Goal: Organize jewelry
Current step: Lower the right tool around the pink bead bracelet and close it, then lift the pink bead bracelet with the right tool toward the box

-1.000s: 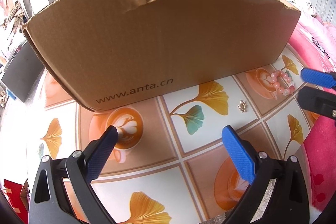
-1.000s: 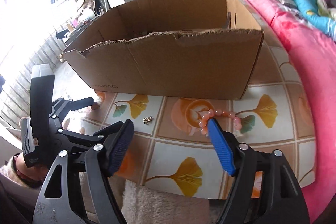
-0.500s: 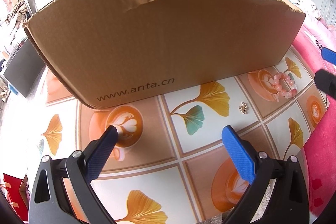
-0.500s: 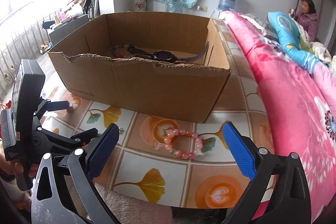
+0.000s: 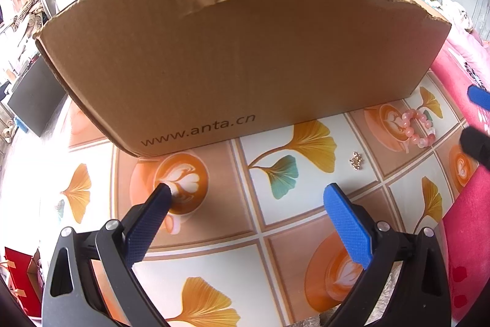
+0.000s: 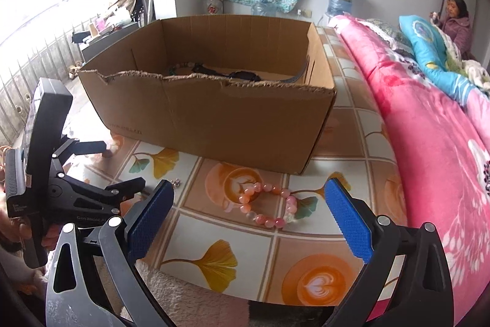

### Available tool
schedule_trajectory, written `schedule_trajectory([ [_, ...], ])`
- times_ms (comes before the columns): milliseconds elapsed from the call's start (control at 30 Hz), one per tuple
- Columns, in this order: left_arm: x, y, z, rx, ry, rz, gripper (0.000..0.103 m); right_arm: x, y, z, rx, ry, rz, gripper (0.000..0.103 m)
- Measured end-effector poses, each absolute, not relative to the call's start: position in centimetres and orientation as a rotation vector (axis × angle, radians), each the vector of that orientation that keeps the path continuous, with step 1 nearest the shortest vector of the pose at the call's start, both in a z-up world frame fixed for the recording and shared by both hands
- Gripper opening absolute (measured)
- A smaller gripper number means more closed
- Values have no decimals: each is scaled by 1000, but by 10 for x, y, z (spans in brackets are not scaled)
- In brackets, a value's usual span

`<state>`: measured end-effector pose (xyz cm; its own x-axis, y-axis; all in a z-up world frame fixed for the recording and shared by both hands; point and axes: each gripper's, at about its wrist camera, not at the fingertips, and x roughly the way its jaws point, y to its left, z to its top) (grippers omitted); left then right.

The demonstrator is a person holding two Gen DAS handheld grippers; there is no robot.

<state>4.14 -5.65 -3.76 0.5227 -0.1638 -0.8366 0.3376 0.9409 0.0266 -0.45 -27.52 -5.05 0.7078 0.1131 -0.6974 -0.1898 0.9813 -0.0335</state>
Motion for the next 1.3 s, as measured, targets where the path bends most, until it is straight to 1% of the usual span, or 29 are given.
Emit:
schedule_trajectory([
  [33,41,-57,-38,199,972,-309,98,-3,-274,-54,-100,777,177,94],
  [133,39,-58,-37,210,957,-322,97,0,-273,-61,-77,803,188,82],
  [300,25,-64,-18,181,833,-441,97,5,-274,-67,-52,823,201,68],
  [367,20,-69,-15,176,809,-509,91,7,-275,-70,-38,836,211,59],
  [400,19,-72,-15,169,810,-539,86,8,-276,-71,-31,842,212,57],
  [433,18,-75,-15,165,814,-566,76,9,-277,-72,-25,845,213,52],
  [467,18,-78,-15,162,820,-596,70,9,-278,-73,-20,848,215,49],
  [533,18,-83,-17,171,828,-631,56,10,-280,-75,-5,849,218,47],
  [567,18,-86,-18,179,830,-647,48,10,-282,-76,1,850,219,44],
  [600,18,-89,-19,188,833,-657,44,10,-283,-77,9,853,221,43],
  [667,19,-94,-21,212,838,-669,34,10,-285,-79,27,853,224,43],
  [700,16,-91,-23,223,838,-669,31,11,-286,-79,37,853,226,43],
  [767,16,-96,-24,258,843,-672,20,12,-289,-80,56,853,234,43],
  [900,13,-106,-30,345,826,-668,16,13,-294,-81,78,852,242,43],
  [1033,15,-113,-33,374,815,-668,4,13,-297,-81,87,846,247,43],
  [1167,14,-110,-31,371,804,-683,0,12,-299,-80,88,841,255,43],
  [1300,11,-96,-18,309,784,-706,0,10,-296,-80,63,844,273,43],
])
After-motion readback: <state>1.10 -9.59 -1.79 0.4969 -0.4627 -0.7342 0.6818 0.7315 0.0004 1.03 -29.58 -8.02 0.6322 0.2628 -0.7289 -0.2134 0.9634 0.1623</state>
